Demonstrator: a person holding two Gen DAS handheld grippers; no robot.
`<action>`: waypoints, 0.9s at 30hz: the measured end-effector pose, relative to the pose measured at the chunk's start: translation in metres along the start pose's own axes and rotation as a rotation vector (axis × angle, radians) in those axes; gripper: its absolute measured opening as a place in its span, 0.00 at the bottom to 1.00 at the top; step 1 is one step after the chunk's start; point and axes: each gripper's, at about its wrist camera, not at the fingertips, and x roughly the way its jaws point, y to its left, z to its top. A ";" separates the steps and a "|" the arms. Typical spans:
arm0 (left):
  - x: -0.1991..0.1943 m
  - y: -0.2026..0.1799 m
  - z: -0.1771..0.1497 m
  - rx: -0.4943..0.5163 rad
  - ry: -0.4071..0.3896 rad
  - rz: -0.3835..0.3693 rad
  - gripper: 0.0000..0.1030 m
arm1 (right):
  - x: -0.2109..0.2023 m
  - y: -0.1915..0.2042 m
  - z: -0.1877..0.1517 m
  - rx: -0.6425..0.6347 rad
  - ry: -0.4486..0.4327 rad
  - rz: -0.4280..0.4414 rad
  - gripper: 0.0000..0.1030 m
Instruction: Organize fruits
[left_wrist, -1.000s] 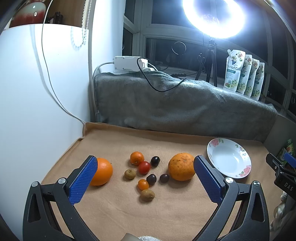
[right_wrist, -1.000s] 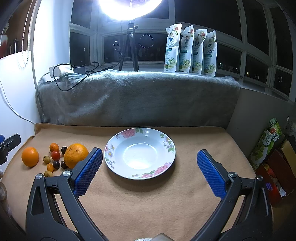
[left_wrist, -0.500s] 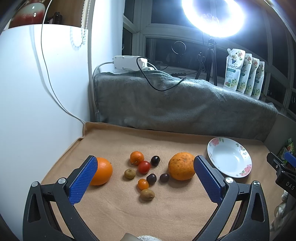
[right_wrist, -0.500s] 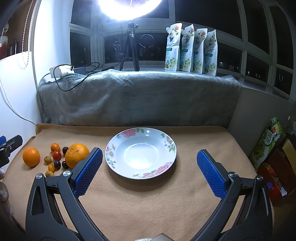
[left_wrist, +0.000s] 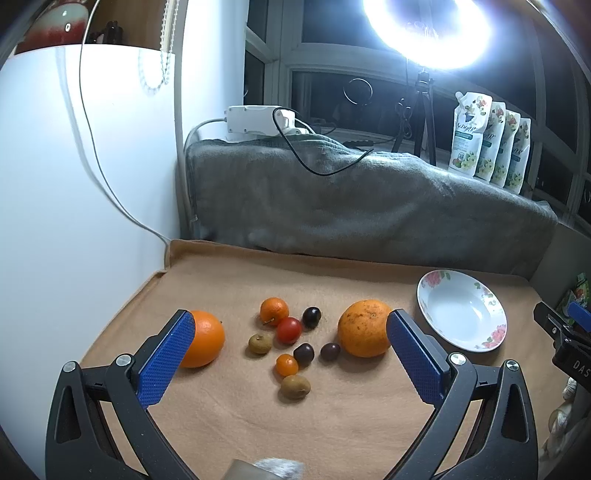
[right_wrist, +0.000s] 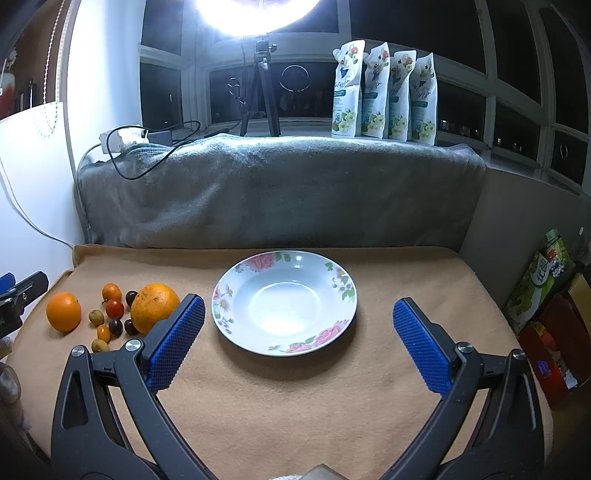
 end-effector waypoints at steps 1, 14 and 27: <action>0.001 0.000 0.000 0.001 0.003 0.000 1.00 | 0.001 0.000 0.000 0.003 0.001 0.002 1.00; 0.037 0.015 -0.018 -0.051 0.165 -0.096 1.00 | 0.025 0.006 0.001 -0.005 0.071 0.128 1.00; 0.069 0.029 -0.047 -0.127 0.322 -0.187 0.70 | 0.068 0.045 0.007 -0.100 0.217 0.378 1.00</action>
